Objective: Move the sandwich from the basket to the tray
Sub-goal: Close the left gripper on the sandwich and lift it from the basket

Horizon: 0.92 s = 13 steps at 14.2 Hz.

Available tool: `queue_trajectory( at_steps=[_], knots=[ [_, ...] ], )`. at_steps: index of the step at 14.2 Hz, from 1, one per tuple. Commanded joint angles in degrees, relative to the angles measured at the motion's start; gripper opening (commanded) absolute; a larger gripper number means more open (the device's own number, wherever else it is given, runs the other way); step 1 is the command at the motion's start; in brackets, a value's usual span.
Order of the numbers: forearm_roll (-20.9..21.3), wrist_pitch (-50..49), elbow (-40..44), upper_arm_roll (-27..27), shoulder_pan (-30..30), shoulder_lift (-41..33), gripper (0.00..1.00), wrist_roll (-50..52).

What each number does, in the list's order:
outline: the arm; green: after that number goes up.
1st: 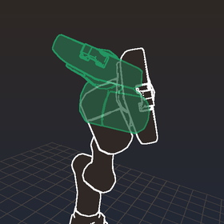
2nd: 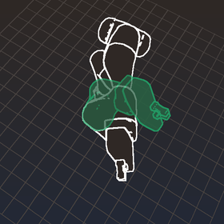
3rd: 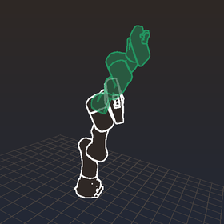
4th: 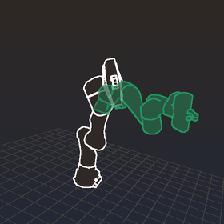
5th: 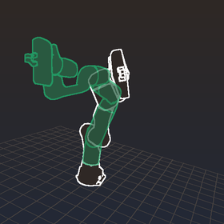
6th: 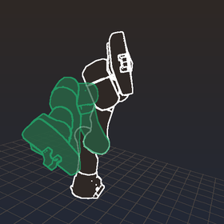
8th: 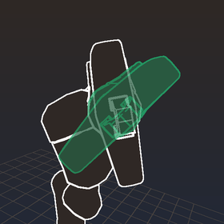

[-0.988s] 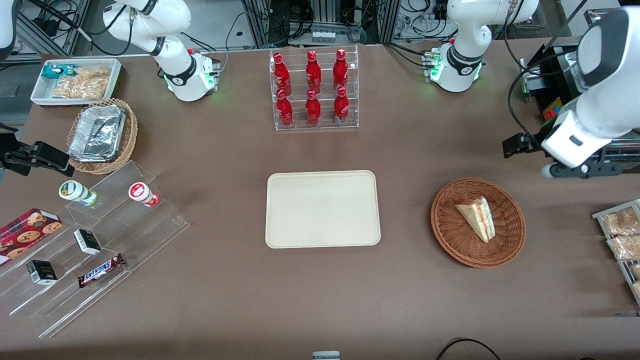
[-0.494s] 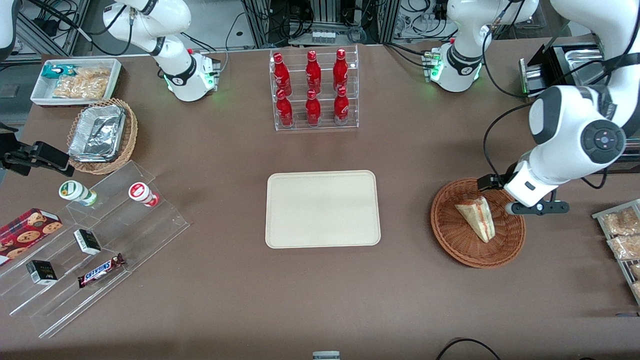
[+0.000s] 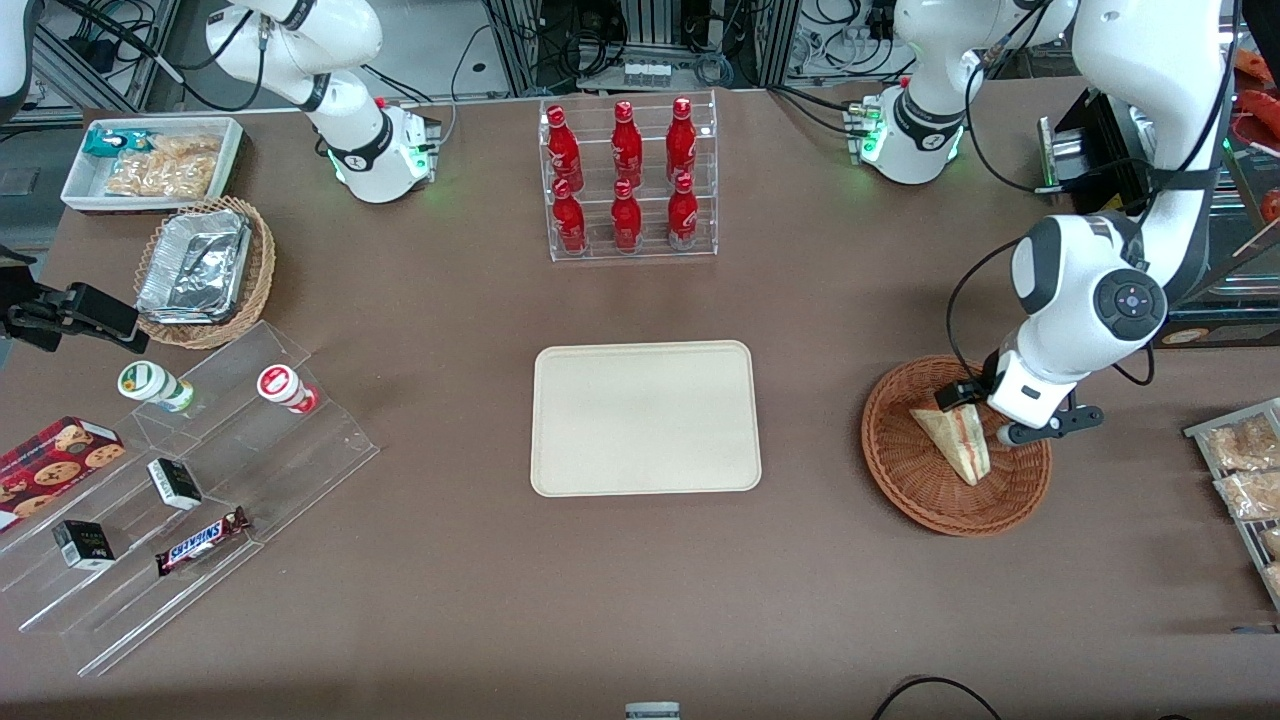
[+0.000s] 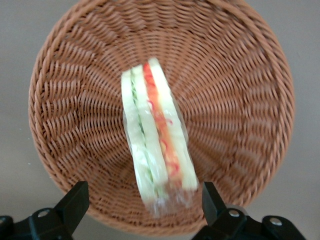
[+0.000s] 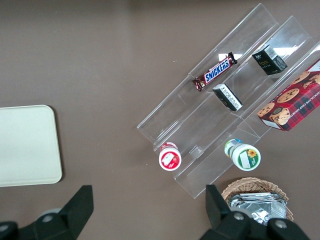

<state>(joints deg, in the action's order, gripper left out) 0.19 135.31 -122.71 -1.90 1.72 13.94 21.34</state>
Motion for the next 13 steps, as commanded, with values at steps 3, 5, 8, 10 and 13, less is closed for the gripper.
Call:
queue_trajectory(
  at_steps=[3,5,8,10,13],
  knots=[
    [0.5,4.7,0.2,-0.4,-0.4,3.1,1.00,16.4],
    [0.5,4.8,0.1,-0.5,-0.4,3.6,1.00,16.9],
    [0.5,4.7,0.4,-0.5,-0.3,4.8,0.54,16.9],
    [0.5,4.1,0.7,-0.5,-0.1,5.0,0.15,16.9],
    [1.2,1.7,1.8,-0.6,0.2,4.3,0.06,15.2]
  ],
)
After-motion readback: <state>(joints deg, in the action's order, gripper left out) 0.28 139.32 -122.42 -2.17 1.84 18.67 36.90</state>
